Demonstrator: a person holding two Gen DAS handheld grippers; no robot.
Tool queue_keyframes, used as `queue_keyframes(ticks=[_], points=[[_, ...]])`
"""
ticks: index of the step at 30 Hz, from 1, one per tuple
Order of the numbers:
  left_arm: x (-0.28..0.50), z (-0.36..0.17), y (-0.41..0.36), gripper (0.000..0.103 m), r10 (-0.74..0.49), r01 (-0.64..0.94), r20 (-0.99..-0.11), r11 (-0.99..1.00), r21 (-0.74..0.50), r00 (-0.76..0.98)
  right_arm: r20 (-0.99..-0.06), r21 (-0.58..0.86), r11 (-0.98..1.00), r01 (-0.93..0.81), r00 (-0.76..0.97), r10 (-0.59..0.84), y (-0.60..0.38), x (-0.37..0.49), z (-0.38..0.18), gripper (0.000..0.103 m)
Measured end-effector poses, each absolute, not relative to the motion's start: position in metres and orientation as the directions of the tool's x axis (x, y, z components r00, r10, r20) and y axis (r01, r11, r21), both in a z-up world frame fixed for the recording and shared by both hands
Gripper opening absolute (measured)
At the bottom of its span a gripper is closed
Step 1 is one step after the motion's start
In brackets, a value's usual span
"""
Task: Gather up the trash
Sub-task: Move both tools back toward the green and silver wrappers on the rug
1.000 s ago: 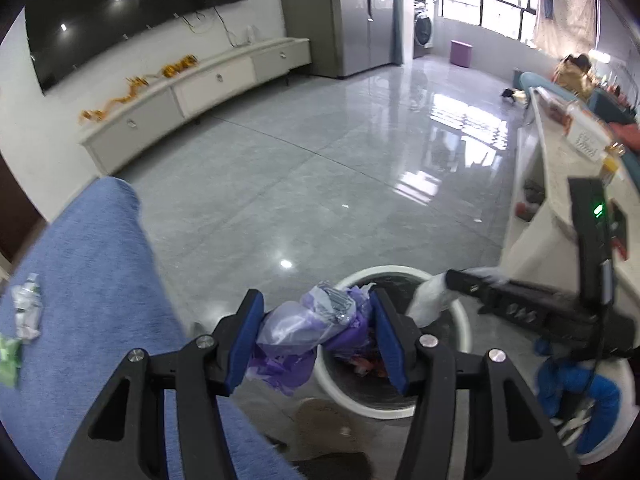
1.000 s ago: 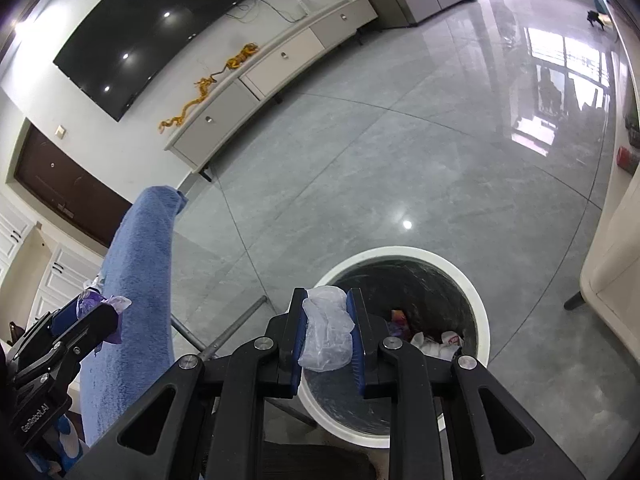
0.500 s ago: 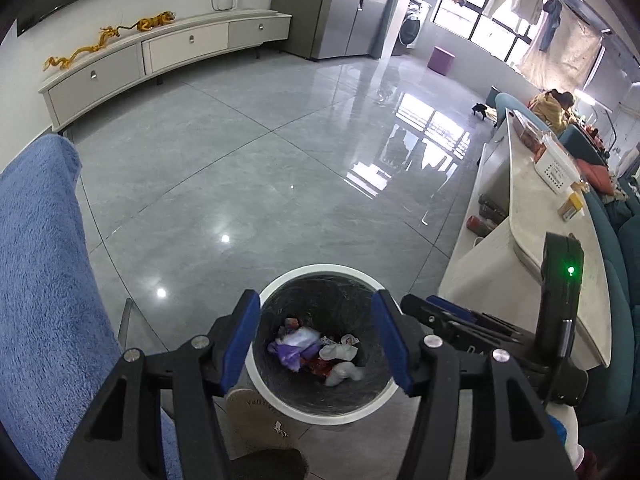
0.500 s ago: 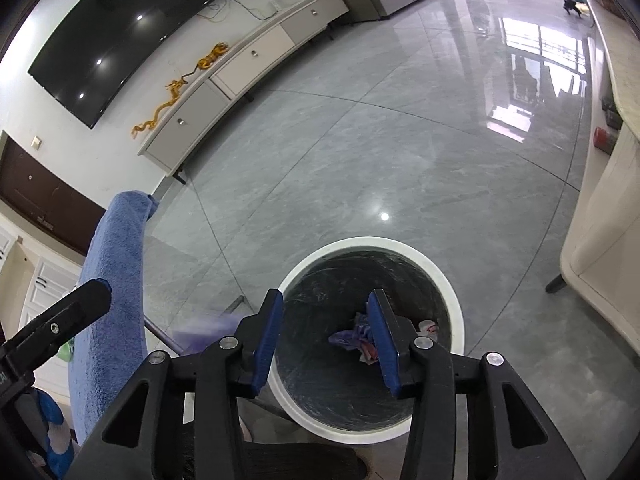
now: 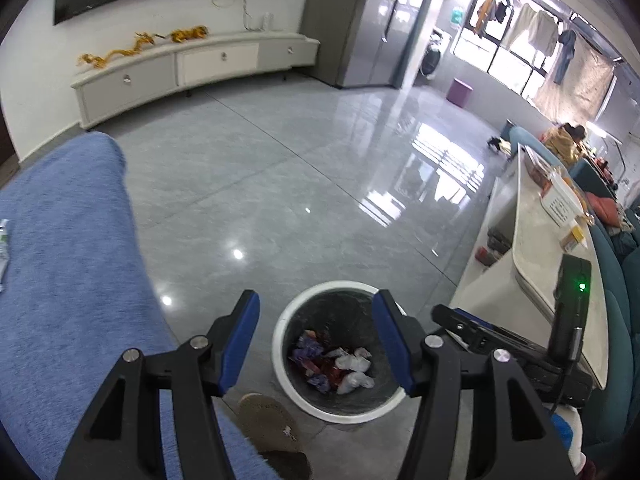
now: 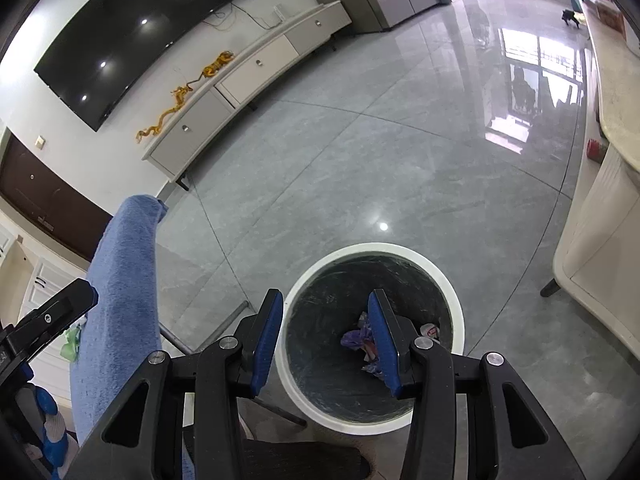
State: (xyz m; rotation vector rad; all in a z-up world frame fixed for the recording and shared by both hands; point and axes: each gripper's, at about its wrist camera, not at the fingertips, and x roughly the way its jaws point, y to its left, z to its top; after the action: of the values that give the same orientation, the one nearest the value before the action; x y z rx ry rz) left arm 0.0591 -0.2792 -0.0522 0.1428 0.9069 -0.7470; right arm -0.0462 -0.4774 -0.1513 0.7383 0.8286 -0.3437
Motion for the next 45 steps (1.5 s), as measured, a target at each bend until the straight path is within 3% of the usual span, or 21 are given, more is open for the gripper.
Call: queue_keyframes(ticks=[9,16,20,29,35,40,43,45], points=[[0.066,-0.002,-0.202,0.057,-0.533,0.564,-0.649,0.804,-0.189,0.543,-0.725,0.447,0.753,0.483,0.689,-0.012,-0.453,-0.043,-0.109,0.044],[0.082,0.048,-0.111,0.057,-0.445,0.441,-0.589,0.883,-0.162,0.675,-0.664,0.415,0.831,0.371,0.748,-0.002,-0.414,-0.031,-0.051,0.044],[0.089,0.098,-0.036,0.057,-0.372,0.331,-0.502,0.928,-0.174,0.781,-0.616,0.375,0.883,0.281,0.788,0.011,-0.383,-0.022,-0.007,0.044],[0.065,0.173,0.073,0.058,-0.242,0.214,-0.387,0.970,-0.116,0.890,-0.477,0.346,0.937,0.042,0.868,0.137,-0.309,-0.003,0.099,0.046],[0.060,0.178,0.116,0.058,-0.195,0.170,-0.373,0.981,-0.098,0.907,-0.425,0.323,0.939,-0.117,0.868,0.255,-0.258,0.011,0.153,0.048],[0.074,0.156,0.131,0.058,-0.160,0.132,-0.410,0.987,-0.095,0.898,-0.456,0.280,0.945,-0.169,0.842,0.286,-0.223,0.044,0.171,0.048],[0.090,0.135,0.143,0.073,-0.150,0.115,-0.439,0.988,-0.106,0.886,-0.483,0.277,0.943,-0.183,0.822,0.302,-0.202,0.069,0.168,0.049],[0.106,0.119,0.150,0.074,-0.151,0.110,-0.460,0.987,-0.115,0.875,-0.493,0.300,0.934,-0.194,0.806,0.326,-0.191,0.088,0.157,0.051]])
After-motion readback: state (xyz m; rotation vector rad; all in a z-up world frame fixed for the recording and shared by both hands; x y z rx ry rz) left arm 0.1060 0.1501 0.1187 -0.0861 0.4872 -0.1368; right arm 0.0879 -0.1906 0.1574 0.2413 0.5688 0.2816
